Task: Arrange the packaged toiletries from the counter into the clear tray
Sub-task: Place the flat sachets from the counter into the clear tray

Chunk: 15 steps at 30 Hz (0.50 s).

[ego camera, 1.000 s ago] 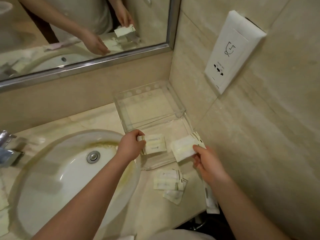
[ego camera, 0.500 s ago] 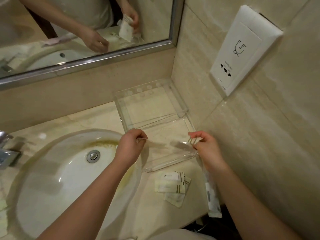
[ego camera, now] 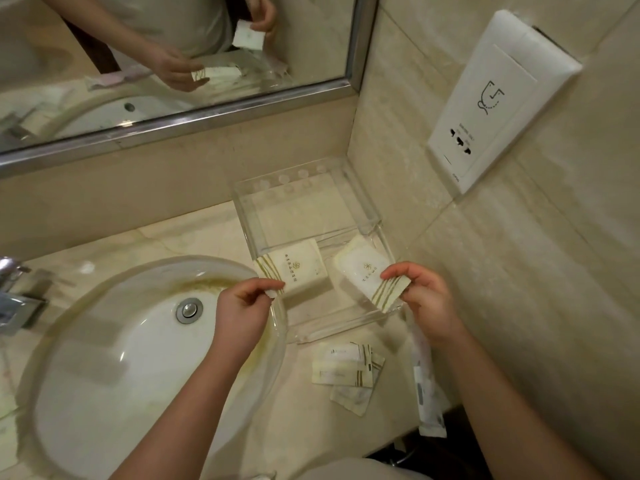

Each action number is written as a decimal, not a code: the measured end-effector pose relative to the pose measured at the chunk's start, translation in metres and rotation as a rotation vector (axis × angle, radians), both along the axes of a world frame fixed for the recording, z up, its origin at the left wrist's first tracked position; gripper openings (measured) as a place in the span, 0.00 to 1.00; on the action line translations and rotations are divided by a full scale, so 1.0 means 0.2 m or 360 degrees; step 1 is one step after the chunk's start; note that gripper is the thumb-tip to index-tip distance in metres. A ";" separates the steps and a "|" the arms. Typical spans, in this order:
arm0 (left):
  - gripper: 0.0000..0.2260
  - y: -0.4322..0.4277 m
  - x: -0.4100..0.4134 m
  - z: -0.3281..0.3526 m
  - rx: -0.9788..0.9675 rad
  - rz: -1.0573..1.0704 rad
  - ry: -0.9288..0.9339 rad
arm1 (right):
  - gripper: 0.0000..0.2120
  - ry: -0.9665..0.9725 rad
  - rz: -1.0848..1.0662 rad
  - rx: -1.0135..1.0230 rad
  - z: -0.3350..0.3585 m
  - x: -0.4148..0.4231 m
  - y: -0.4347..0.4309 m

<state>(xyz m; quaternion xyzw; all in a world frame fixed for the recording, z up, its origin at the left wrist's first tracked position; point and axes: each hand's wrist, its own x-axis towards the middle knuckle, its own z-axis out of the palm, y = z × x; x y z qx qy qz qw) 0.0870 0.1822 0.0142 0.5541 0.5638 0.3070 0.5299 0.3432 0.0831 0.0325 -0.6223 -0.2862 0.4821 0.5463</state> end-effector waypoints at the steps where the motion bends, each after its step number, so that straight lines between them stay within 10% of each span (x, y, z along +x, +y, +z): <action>1: 0.23 0.00 0.01 0.01 -0.0036 0.0008 -0.0024 | 0.17 0.0046 -0.0017 0.0009 0.00 0.00 -0.01; 15: 0.08 -0.05 0.12 -0.12 -0.0161 -0.0105 0.0265 | 0.20 -0.0143 -0.0362 -0.0292 -0.06 0.00 -0.09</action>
